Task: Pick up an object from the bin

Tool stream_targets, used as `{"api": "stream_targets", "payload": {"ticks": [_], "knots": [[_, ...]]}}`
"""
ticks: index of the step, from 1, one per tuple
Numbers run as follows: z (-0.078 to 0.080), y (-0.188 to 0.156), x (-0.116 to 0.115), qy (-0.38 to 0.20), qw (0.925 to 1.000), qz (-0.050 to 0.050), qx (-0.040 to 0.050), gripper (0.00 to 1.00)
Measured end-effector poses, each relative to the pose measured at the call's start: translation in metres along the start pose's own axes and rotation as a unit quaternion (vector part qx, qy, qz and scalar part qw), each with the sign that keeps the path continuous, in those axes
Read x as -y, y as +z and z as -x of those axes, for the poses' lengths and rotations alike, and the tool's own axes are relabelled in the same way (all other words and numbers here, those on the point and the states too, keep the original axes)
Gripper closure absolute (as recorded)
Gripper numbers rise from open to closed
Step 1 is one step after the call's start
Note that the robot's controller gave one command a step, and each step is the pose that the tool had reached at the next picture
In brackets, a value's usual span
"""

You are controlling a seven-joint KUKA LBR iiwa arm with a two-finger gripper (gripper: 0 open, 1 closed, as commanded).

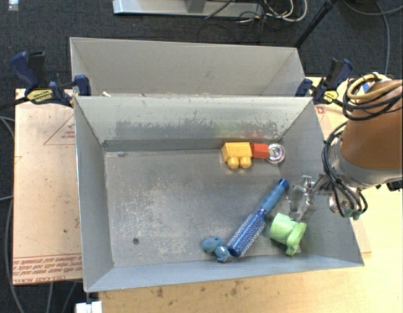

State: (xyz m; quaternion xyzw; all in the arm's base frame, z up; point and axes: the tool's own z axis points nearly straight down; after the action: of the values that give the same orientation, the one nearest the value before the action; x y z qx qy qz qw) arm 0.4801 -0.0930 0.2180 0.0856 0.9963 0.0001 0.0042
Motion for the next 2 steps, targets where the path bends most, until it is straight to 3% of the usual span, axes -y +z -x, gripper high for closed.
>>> {"api": "stream_targets", "payload": {"ticks": [1,2], "knots": [[-0.001,0.004,0.0,0.0,1.0,0.0,-0.0033,0.0],[0.022,0.137,-0.038,-0.023,0.9997,0.0,-0.0074,0.0]]}}
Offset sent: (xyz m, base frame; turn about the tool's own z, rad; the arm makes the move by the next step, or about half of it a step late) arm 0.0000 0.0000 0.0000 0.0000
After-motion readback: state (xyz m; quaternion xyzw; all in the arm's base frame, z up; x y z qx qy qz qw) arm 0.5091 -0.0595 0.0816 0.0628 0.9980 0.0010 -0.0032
